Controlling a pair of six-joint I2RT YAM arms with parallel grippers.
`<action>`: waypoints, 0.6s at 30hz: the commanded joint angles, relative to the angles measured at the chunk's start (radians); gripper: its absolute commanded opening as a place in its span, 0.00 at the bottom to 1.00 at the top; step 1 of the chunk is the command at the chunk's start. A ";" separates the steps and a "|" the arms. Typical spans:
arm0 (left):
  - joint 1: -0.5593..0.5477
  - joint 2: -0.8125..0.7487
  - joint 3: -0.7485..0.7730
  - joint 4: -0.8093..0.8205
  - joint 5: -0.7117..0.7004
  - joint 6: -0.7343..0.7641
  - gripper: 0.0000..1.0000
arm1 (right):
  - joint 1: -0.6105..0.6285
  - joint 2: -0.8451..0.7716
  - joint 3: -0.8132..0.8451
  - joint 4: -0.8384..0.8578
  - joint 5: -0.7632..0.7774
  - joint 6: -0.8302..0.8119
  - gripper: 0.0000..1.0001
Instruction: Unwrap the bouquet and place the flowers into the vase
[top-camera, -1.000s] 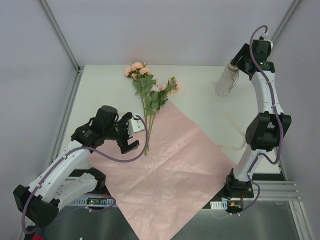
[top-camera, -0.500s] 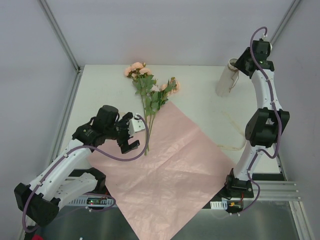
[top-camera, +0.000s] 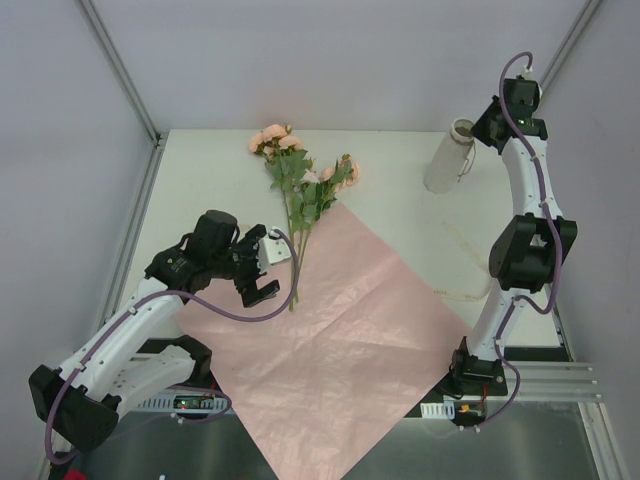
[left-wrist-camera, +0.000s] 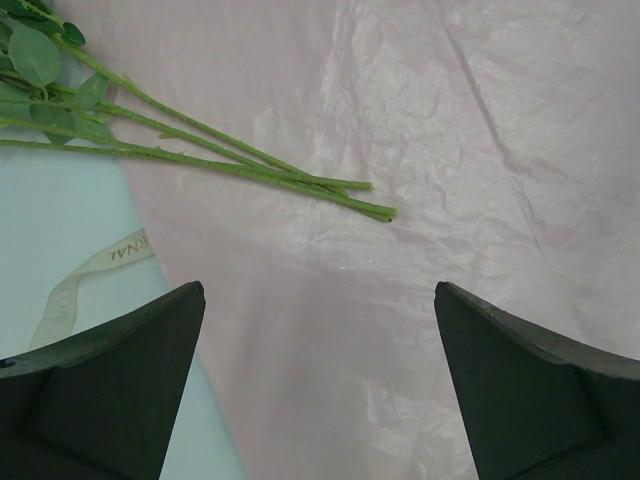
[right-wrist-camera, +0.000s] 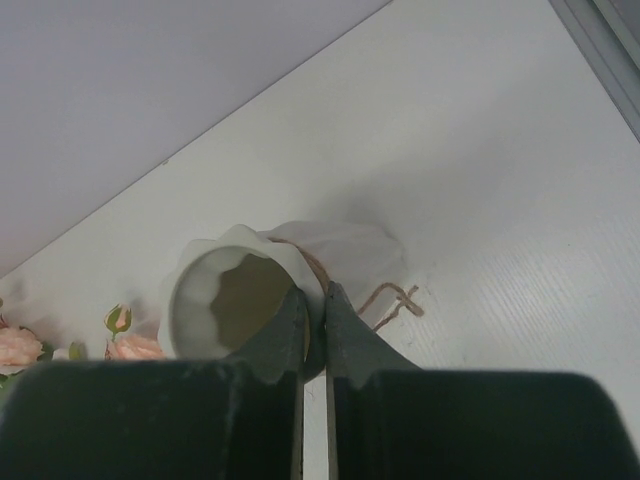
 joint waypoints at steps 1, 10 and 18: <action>0.004 -0.014 0.020 0.013 0.025 0.005 0.99 | 0.007 -0.023 0.020 -0.045 -0.019 0.017 0.01; 0.002 -0.021 0.020 0.016 0.037 -0.006 0.99 | 0.052 -0.150 -0.092 -0.091 -0.129 0.010 0.01; 0.002 -0.020 0.036 0.014 0.013 -0.018 0.99 | 0.087 -0.355 -0.325 -0.063 -0.139 0.015 0.01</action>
